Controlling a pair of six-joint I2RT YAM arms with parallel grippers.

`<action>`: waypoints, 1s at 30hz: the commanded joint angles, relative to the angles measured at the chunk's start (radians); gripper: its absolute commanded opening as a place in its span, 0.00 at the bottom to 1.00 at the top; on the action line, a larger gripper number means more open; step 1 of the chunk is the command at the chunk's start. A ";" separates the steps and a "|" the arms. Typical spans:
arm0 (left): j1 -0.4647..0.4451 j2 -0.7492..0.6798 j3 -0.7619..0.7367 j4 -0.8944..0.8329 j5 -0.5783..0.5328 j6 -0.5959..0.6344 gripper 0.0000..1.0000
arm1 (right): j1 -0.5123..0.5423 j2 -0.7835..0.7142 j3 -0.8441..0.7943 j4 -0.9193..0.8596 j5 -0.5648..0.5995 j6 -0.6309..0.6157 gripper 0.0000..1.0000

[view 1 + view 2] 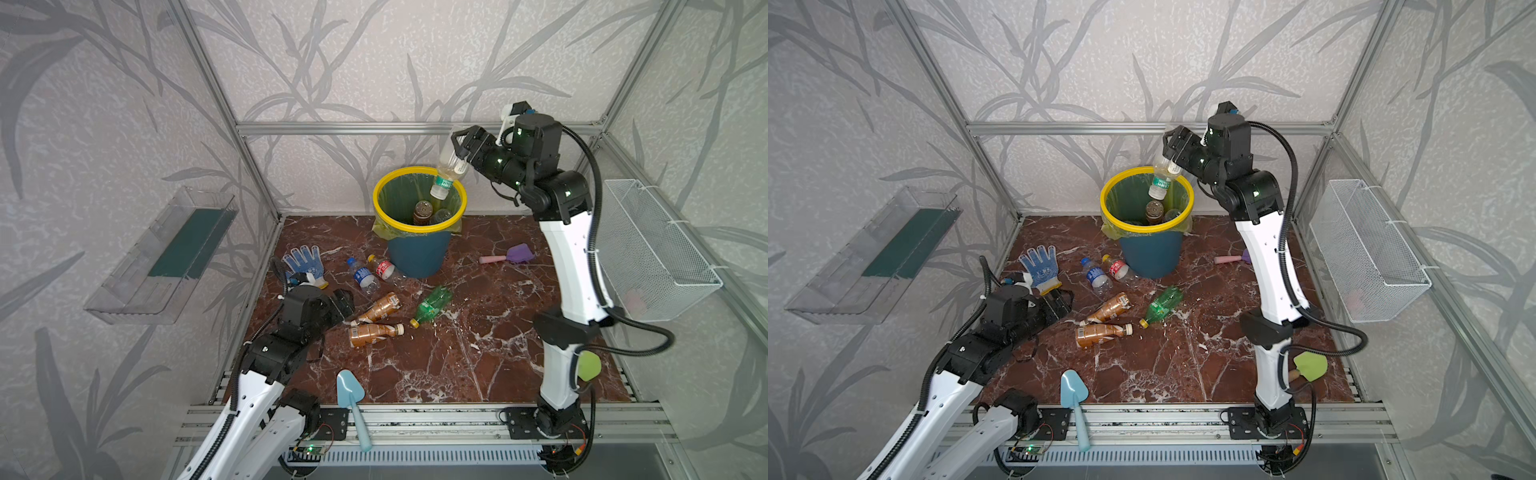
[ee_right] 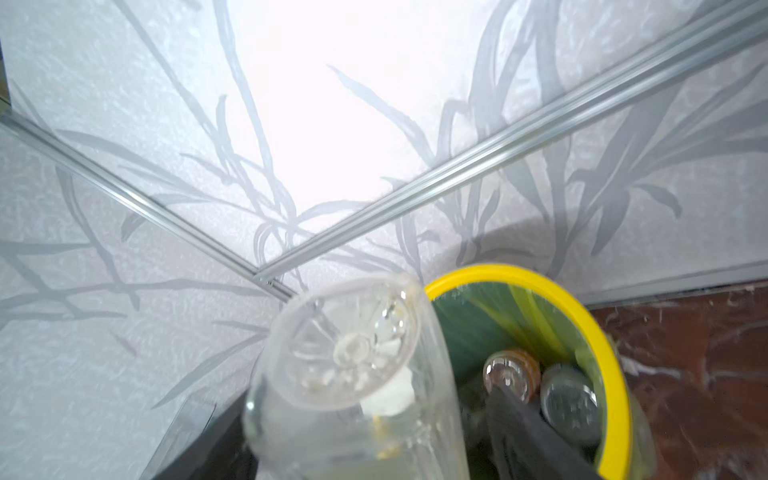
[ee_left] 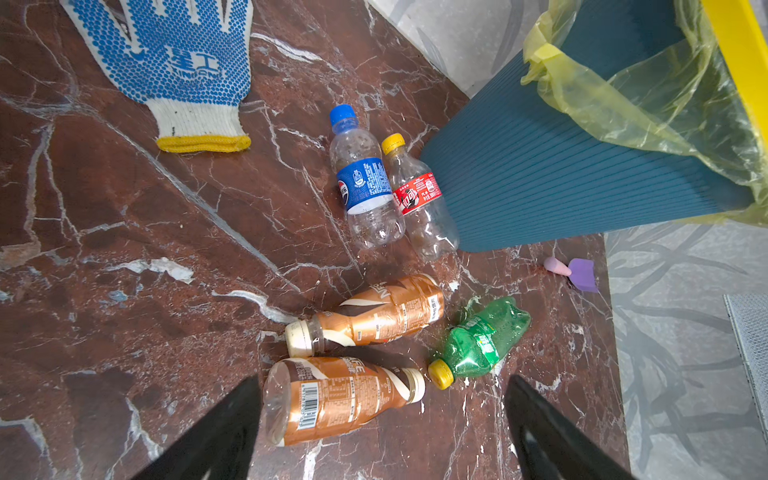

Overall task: Throw the plastic bottles in the bin
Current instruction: 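Swing the clear square bottle over the bin and open the right gripper, then return the right gripper to the table while the left gripper lowers toward the coffee bottles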

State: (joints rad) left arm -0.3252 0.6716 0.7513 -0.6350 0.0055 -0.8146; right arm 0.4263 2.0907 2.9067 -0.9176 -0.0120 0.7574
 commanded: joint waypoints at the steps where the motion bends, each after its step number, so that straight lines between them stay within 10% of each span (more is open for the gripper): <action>1: 0.004 -0.037 0.028 -0.040 -0.019 -0.015 0.91 | -0.015 -0.111 -0.113 -0.162 -0.023 -0.033 0.91; 5: 0.005 -0.047 0.030 -0.061 -0.033 -0.005 0.91 | -0.021 -0.450 -0.663 0.125 0.011 -0.056 0.91; 17: 0.005 -0.014 -0.005 -0.047 -0.011 -0.014 0.91 | -0.055 -0.935 -1.639 0.245 -0.023 0.010 0.87; 30: 0.005 0.118 -0.042 -0.022 0.119 0.036 0.91 | 0.110 -1.081 -2.135 0.340 -0.045 0.147 0.86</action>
State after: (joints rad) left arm -0.3252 0.7696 0.7258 -0.6701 0.0746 -0.8013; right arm 0.5034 1.0298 0.7937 -0.6331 -0.0578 0.8608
